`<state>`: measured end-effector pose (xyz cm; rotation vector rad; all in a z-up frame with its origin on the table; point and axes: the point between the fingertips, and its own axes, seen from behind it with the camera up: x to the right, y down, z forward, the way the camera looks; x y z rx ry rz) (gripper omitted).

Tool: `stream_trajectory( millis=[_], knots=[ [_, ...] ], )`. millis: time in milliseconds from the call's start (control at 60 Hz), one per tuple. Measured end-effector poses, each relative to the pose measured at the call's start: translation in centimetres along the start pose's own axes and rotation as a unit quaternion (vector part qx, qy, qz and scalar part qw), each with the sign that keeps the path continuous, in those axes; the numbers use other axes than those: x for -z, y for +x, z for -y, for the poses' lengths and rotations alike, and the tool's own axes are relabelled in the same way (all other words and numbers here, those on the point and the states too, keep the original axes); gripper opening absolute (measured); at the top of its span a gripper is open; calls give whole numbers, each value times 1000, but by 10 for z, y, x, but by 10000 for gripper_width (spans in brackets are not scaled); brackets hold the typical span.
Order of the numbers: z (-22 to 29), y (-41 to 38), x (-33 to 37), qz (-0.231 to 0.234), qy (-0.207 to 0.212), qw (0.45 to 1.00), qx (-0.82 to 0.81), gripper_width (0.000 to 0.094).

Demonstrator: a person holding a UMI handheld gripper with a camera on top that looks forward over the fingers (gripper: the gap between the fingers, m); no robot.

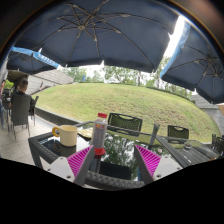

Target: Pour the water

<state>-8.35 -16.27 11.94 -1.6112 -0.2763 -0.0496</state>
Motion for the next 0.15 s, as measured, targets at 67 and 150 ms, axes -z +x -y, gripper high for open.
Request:
stream_trajectory(
  millis=[67,150],
  knots=[
    [0,3,10,-7,-1,1000,5,835],
    [-4,3,21,-9,-5,1000,2,834]
  ],
)
